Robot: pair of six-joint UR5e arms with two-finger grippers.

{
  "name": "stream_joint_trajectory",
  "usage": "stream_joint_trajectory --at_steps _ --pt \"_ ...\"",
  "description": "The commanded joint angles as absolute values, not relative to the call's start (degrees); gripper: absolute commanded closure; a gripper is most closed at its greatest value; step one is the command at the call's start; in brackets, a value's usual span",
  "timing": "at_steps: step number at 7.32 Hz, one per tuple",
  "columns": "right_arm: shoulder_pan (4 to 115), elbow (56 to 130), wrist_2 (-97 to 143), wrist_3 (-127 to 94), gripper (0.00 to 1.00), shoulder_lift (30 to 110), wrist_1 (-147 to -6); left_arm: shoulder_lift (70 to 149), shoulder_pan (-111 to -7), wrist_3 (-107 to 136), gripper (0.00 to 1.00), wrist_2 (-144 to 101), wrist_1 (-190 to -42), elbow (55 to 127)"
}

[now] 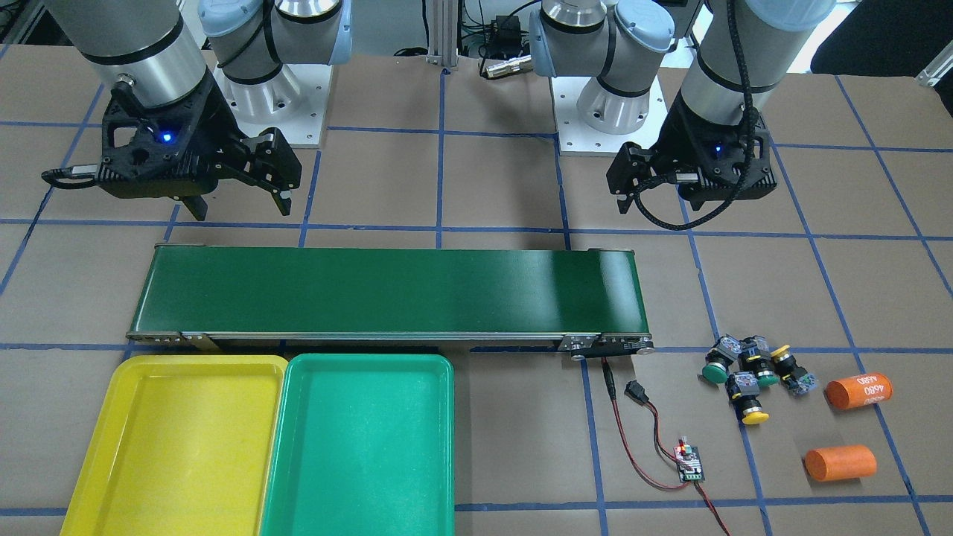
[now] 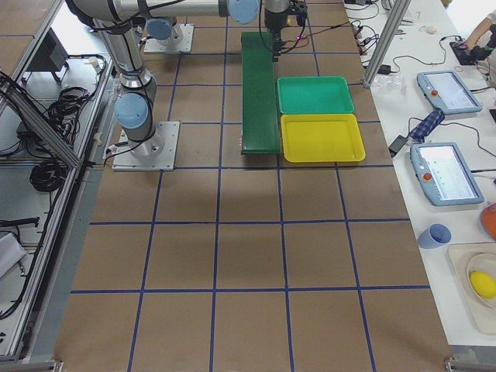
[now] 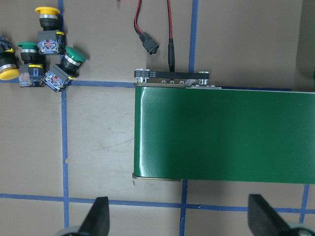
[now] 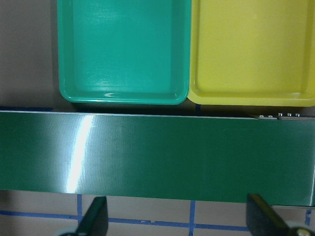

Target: Sort buttons by color to trays

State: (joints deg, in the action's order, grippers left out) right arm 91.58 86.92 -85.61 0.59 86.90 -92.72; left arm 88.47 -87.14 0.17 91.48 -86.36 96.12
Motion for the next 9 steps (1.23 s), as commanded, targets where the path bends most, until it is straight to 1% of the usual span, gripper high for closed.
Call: stream_joint_trajectory --at_steps 1,9 --pt "91.58 86.92 -85.61 0.53 0.0 86.92 -92.72 88.42 -87.19 0.18 0.0 91.49 -86.66 96.24" --pt "91.58 86.92 -85.61 0.53 0.0 86.75 -92.72 89.47 -87.28 -0.09 0.0 91.67 -86.04 96.15"
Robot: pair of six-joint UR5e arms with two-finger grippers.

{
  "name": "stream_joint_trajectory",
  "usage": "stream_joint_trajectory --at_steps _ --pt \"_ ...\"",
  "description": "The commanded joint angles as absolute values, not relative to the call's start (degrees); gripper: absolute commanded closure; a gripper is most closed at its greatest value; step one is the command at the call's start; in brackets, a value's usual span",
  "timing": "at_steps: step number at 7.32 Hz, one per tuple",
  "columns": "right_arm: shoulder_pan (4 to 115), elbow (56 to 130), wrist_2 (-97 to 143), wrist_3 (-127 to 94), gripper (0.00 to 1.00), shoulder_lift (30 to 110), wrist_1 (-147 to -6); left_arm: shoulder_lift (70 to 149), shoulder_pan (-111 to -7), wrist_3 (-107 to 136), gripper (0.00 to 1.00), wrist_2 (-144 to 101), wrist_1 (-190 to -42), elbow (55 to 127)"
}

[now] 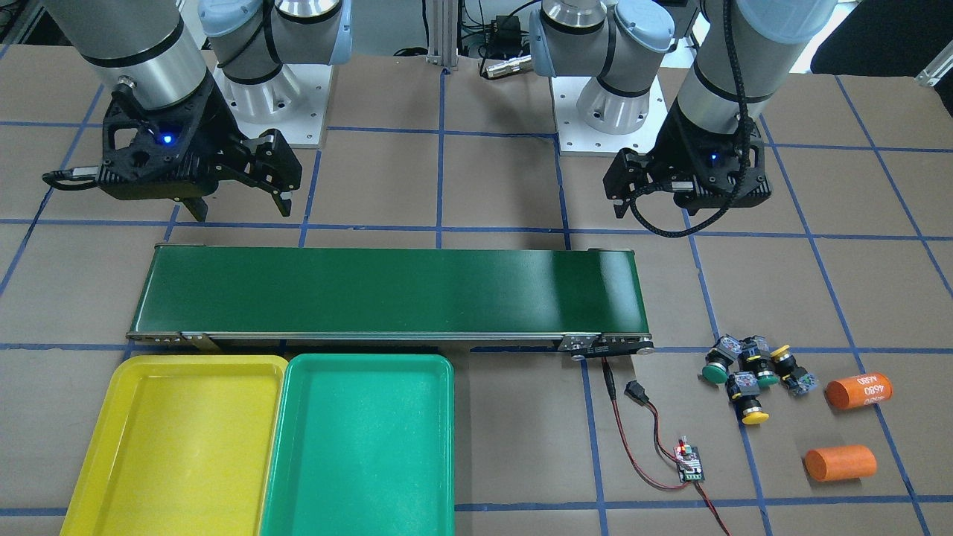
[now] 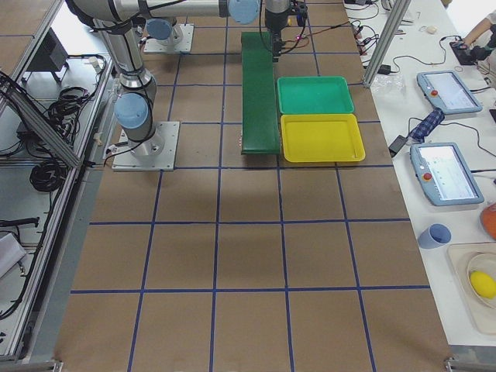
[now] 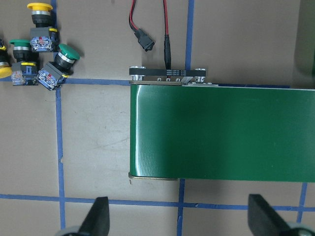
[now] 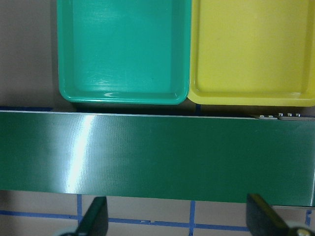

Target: Sort buttons by color to trays

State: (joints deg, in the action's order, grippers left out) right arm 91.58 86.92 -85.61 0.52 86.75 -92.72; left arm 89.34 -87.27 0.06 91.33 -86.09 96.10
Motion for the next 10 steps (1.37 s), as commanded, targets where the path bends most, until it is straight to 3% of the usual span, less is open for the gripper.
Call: stream_joint_trajectory --at_steps 1,7,10 --pt "91.58 86.92 -85.61 0.44 0.0 86.75 -92.72 89.91 -87.28 -0.09 0.0 91.5 -85.87 96.07" --pt "91.58 86.92 -85.61 0.44 0.0 86.75 -92.72 89.73 -86.49 -1.05 0.0 91.23 -84.73 96.33" --pt "91.58 86.92 -85.61 0.44 0.0 86.75 -92.72 91.23 -79.48 -1.06 0.0 91.67 -81.94 96.24"
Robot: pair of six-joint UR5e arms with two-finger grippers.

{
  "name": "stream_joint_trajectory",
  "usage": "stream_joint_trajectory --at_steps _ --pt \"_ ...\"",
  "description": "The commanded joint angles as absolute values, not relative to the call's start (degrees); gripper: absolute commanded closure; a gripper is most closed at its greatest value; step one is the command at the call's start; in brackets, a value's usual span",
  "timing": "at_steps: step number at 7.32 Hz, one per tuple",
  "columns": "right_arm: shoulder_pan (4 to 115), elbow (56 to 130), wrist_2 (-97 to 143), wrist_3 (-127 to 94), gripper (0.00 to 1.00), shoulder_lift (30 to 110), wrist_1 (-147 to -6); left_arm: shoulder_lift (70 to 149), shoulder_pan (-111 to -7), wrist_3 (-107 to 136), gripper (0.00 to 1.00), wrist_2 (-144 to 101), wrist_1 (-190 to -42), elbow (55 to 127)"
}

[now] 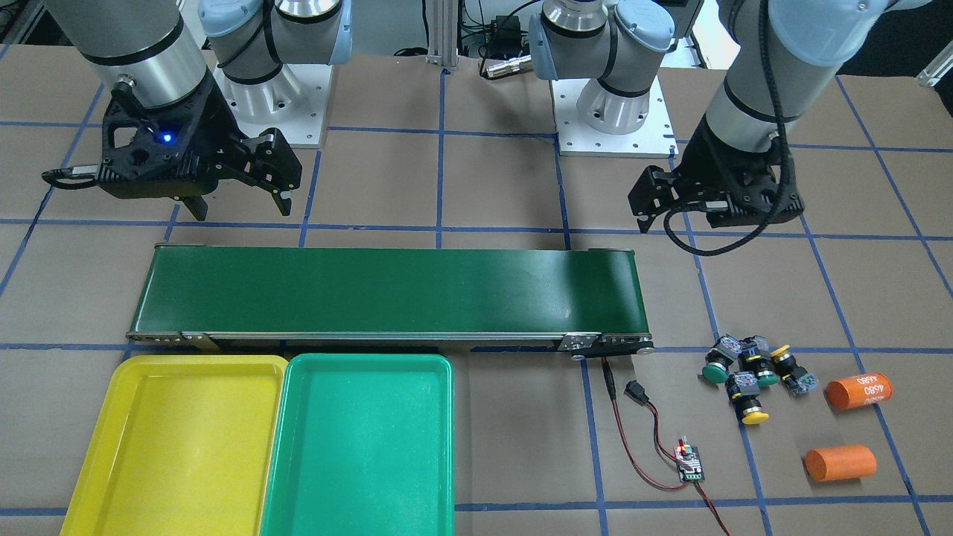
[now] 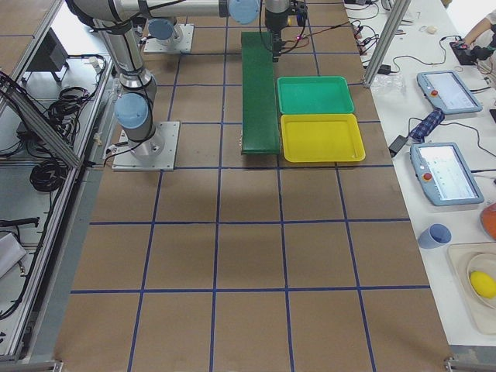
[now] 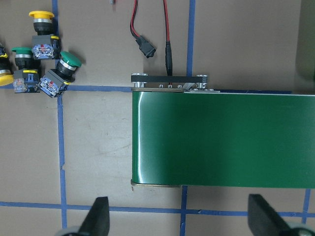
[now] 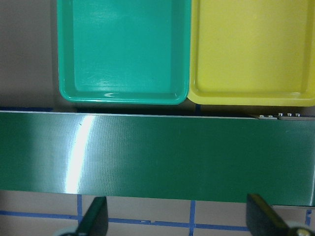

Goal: Sort buttons by color to trays
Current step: 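Move the left gripper over the orange battery farther from the robot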

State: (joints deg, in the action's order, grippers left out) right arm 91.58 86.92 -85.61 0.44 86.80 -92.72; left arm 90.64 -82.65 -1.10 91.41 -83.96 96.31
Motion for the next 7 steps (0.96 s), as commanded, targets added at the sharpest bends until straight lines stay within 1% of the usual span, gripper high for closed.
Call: stream_joint_trajectory --at_steps 1,2,3,5,7 --pt "91.58 86.92 -85.61 0.44 0.0 86.84 -92.72 92.54 -77.8 -0.97 0.0 91.5 -78.78 96.15" --pt "91.58 86.92 -85.61 0.44 0.0 86.84 -92.72 94.64 -76.83 -1.14 0.0 91.76 -78.66 96.24" --pt "91.58 86.92 -85.61 0.44 0.0 86.84 -92.72 97.09 -75.34 -0.79 0.0 91.67 -78.58 94.85" --pt "91.58 86.92 -85.61 0.44 0.0 86.84 -92.81 102.36 -69.64 -9.34 0.0 91.85 -68.87 93.96" --pt "91.58 86.92 -85.61 0.44 0.0 86.84 -92.73 108.51 -65.4 -16.05 0.0 91.67 -66.45 89.76"
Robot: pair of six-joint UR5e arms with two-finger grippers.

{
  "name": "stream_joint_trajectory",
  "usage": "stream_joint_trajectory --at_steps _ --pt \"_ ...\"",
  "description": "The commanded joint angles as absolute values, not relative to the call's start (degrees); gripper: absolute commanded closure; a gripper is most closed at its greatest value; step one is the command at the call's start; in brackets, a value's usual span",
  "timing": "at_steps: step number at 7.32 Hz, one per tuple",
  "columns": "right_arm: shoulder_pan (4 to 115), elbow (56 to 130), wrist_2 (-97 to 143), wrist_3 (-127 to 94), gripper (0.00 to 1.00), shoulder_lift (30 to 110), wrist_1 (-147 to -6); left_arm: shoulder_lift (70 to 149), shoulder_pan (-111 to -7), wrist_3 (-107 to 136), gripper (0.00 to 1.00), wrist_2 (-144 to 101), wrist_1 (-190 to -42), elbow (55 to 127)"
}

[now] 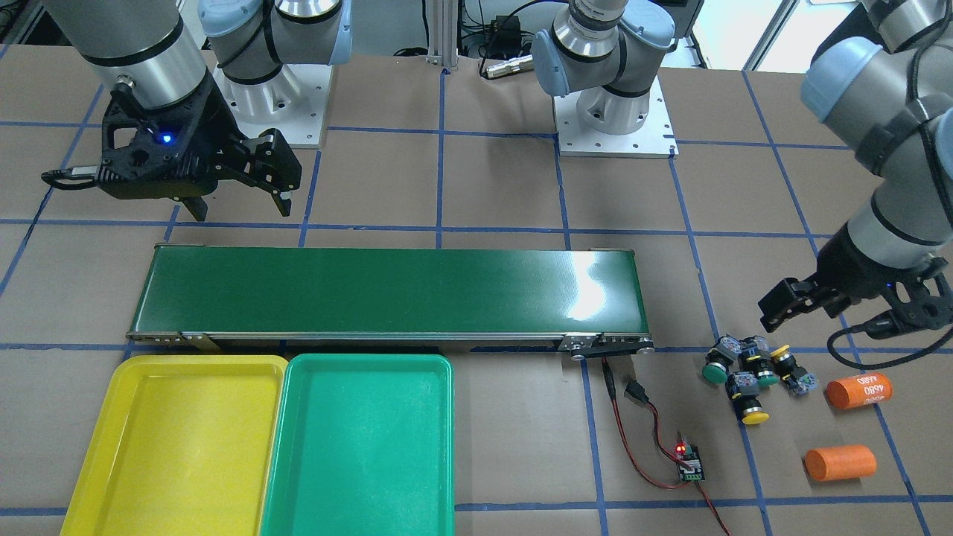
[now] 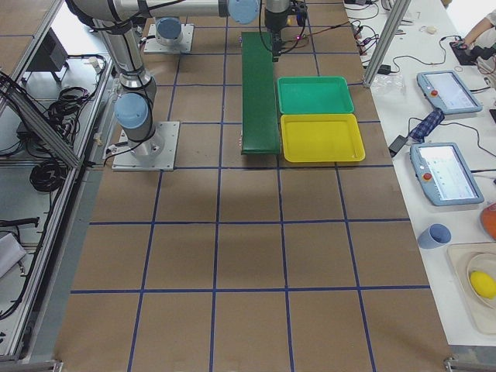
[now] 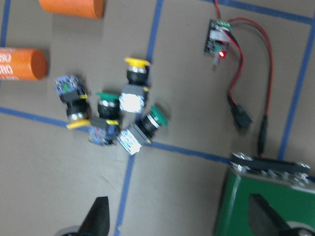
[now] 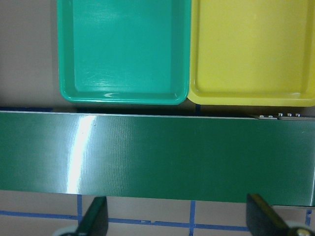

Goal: Sort buttons by color to trays
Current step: 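Move the left gripper over the orange battery farther from the robot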

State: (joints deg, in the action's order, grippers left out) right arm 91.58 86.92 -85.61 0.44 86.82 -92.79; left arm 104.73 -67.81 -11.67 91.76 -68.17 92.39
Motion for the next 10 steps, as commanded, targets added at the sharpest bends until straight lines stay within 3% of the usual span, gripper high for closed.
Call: stream_joint_trajectory --at_steps 1,6,10 --pt "91.58 86.92 -85.61 0.44 0.0 86.75 -92.72 111.59 -65.22 -17.13 0.0 91.84 -66.27 87.21" --pt "91.58 86.92 -85.61 0.44 0.0 86.84 -92.72 126.89 -65.13 -20.21 0.0 91.41 -64.7 72.97" --pt "91.58 86.92 -85.61 0.44 0.0 86.84 -92.64 132.62 -65.04 -24.84 0.0 91.84 -64.51 69.45"
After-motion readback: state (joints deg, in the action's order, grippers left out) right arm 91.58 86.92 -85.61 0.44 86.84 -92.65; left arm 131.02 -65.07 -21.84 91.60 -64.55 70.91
